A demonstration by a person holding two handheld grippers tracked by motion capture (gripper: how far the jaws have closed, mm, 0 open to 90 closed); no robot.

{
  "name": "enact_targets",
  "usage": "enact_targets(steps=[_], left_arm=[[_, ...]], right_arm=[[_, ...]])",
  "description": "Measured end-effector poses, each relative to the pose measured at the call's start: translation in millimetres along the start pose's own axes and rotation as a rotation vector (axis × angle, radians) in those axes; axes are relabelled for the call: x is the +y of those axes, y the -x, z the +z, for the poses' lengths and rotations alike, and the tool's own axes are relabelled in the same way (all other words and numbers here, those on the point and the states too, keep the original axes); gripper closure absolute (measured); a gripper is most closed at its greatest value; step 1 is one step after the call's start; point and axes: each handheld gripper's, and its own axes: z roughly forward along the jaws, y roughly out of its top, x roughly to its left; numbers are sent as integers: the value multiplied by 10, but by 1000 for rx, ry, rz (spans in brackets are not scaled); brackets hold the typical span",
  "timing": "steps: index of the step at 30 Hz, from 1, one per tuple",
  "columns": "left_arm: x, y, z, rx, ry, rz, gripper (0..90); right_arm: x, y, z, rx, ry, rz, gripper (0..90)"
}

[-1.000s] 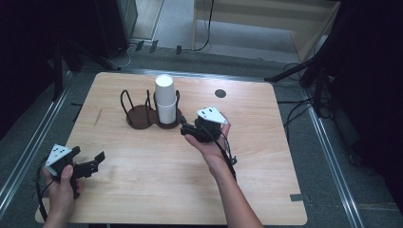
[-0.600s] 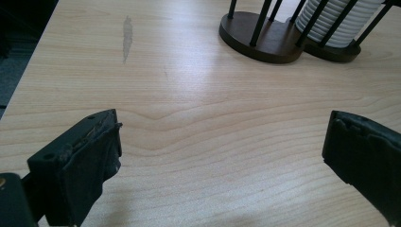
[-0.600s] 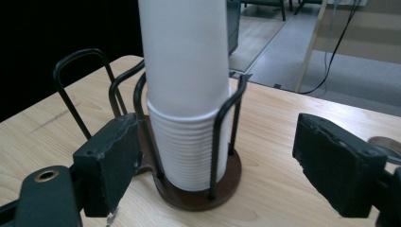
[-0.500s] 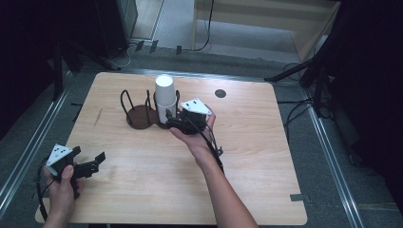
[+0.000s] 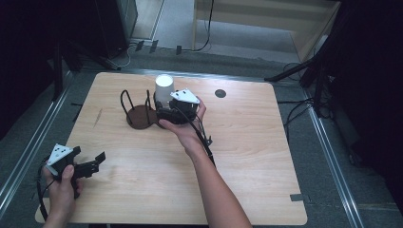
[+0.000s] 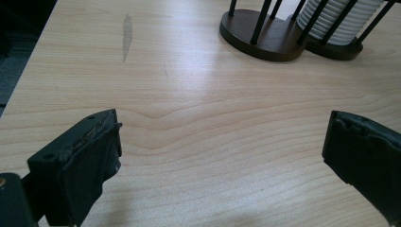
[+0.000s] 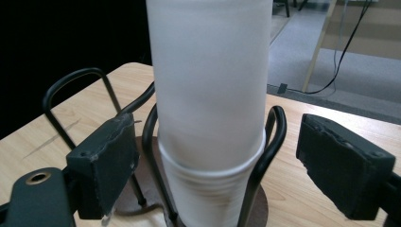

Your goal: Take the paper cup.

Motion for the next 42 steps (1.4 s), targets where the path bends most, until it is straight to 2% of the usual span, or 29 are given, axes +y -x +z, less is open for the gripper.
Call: enact_targets(steps=[4,19,24,27,35,40,42], left_arm=[[1,-3,-1,-1,-3,-1,0],[3,-14,0,-7,-7,-10,0],[4,-16,0,-7,-7,-10,0],[3,-15,2,-5,-6,-12,0],[5,-16,6,-4,-9,-13,0],[5,-16,8,-2,-10,-16,0],[5,-14,9,-2,-10,-16,0]], right_arm=[[20,-17,72,-4,9,28,136],[127,-57,311,-31,3,14,175],[165,-38,353,-9,14,61,204],[169,-47,384,-15,12,55,229],[186,-82,387,-50,17,20,262],[234,-64,360,-46,32,42,267],[257,-64,353,-43,29,37,266]])
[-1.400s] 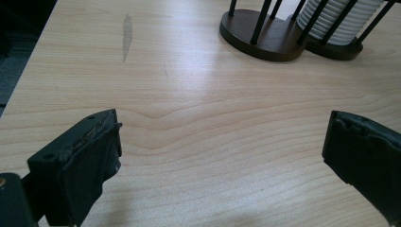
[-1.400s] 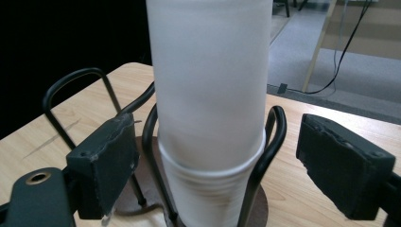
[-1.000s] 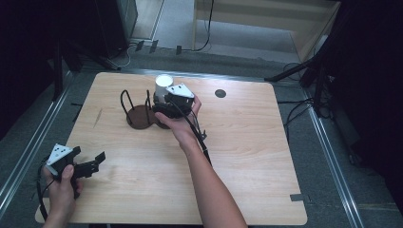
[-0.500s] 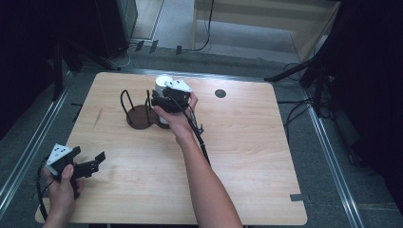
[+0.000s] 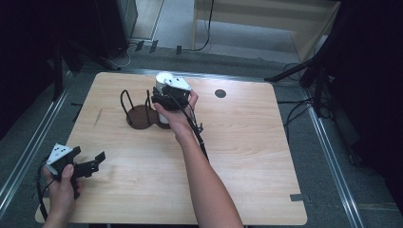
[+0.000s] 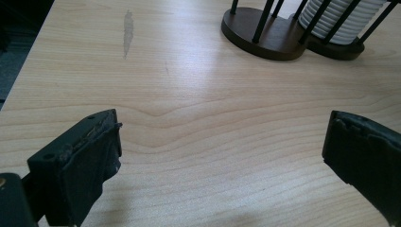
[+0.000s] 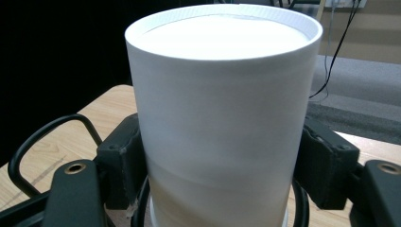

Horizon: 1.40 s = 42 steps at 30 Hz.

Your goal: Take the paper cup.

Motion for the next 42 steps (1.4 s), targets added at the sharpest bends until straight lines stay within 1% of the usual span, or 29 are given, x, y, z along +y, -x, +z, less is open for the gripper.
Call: enact_targets(steps=[5,10,11,16,21,23,24,30,31,36,42], left_arm=[[0,0,1,1,2,-3,0],[0,0,2,2,1,-3,0],[0,-2,2,1,1,-4,0],[1,-7,1,-1,0,-3,0],[1,-3,2,2,1,0,0],[0,-3,1,1,2,-1,0],[0,-4,1,1,2,-2,0],[1,-7,0,-2,0,-1,0],[1,-8,-1,-3,-1,0,0],[0,-7,1,-5,3,1,0],[1,1,4,-2,4,2,0]], right_arm=[[35,-6,-9,-1,-9,-25,264],[87,6,-34,5,13,-10,267],[132,2,-52,2,21,-7,269],[244,-5,-101,13,48,-7,271],[376,-29,-186,28,75,35,274],[427,-39,-209,25,89,27,275],[451,-47,-227,24,91,31,275],[587,-60,-340,35,123,25,276],[602,-64,-367,36,125,36,276],[638,-51,-482,31,130,33,276],[649,27,-634,24,143,33,276]])
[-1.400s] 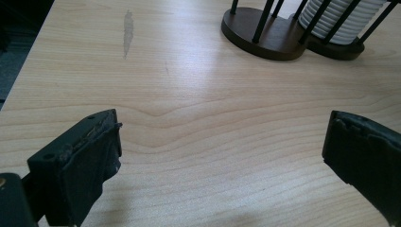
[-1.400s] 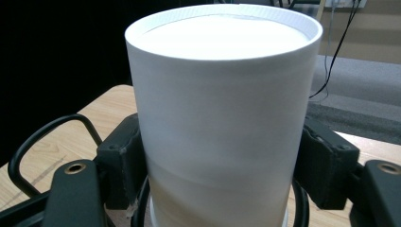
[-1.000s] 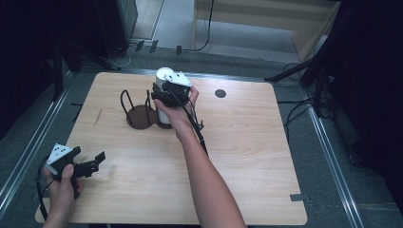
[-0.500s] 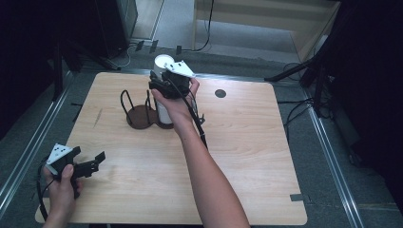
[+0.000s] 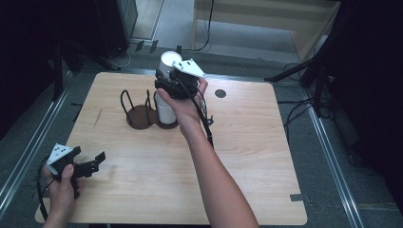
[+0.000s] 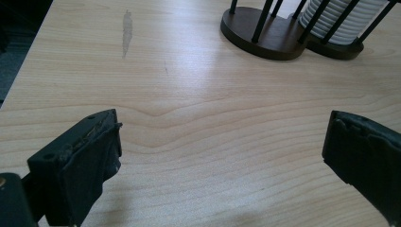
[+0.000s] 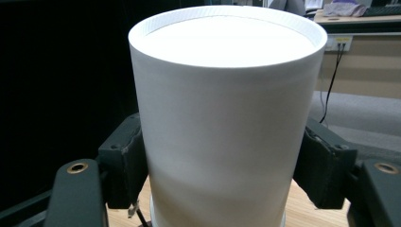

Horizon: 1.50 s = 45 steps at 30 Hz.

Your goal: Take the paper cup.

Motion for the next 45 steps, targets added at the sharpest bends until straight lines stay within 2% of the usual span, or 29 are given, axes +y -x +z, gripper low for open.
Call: enact_targets(steps=[5,15,16,20,24,28,32,36,45], left_arm=[[-1,-5,-4,-12,2,0,0],[-5,-10,-15,-16,14,-8,0],[-5,-11,-15,-16,14,-10,0],[-9,-17,-21,-18,15,-18,0],[-15,-21,-30,-21,21,-32,0],[-20,-28,-39,-28,26,-41,0],[-25,-28,-46,-30,29,-44,0],[-30,-40,-53,-39,31,-54,0],[-20,-71,-31,-25,2,-94,0]], right_arm=[[-37,90,-118,-20,-13,-17,276],[-266,335,-417,-35,-47,7,277],[-294,363,-444,-44,-43,-2,277],[-407,464,-542,-59,-49,17,277],[-498,560,-648,-67,-49,17,277],[-585,636,-770,-73,-49,29,277],[-689,701,-900,-96,-41,15,277],[-808,762,-1041,-96,-46,25,276],[-1038,925,-1310,-129,-58,36,277]])
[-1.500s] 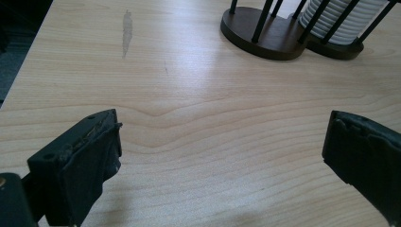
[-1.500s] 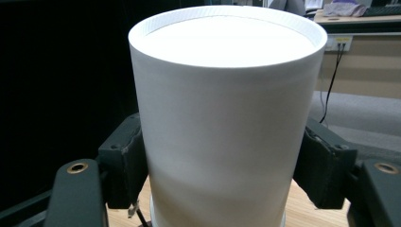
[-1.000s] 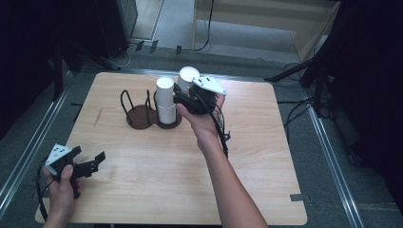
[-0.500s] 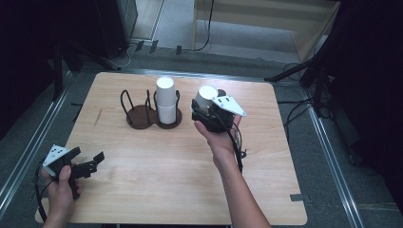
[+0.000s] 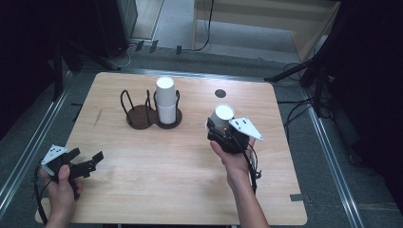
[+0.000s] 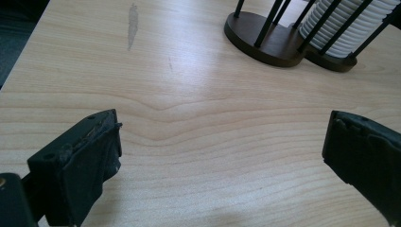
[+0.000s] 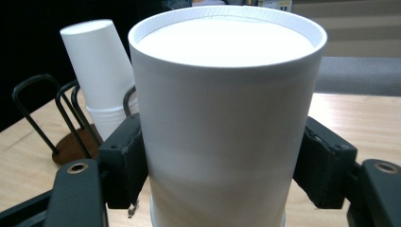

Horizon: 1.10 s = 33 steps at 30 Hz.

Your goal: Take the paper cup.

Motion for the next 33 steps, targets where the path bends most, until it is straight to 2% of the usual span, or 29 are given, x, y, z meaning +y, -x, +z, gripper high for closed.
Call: enact_targets(steps=[4,10,11,13,14,16,18,19,20,22,24,25,28,31,33], left_arm=[[4,-32,6,-13,-7,-24,0],[7,-15,6,58,5,-33,0],[4,-8,-2,63,13,-27,0],[-20,19,-49,113,59,-16,0],[-17,29,-51,125,62,-6,0],[21,43,8,136,23,26,0],[30,54,31,146,9,37,0],[39,101,54,167,-12,71,0],[39,101,54,167,-12,71,0],[79,214,67,123,-17,100,0],[115,326,67,101,-18,141,0],[135,378,65,83,-17,148,0],[211,550,53,36,-28,186,0],[331,744,33,-18,-31,206,0],[441,892,29,-55,-34,240,0]], right_arm=[[-128,61,-102,-20,-12,-25,277],[-332,208,-256,-59,-38,-23,277],[-364,227,-277,-60,-37,-17,277],[-437,241,-299,-57,-39,-19,277],[-474,234,-293,-52,-54,-26,277],[-539,208,-277,-43,-71,-59,276],[-569,188,-270,-38,-75,-62,276],[-622,135,-232,-17,-86,-70,276],[-622,135,-232,-17,-86,-70,276],[-664,44,-191,6,-93,-91,277],[-684,-28,-181,16,-98,-110,276],[-689,-60,-171,20,-101,-125,276],[-684,-146,-157,7,-102,-159,277],[-648,-190,-145,15,-88,-161,278],[-610,-221,-128,21,-90,-157,278]])
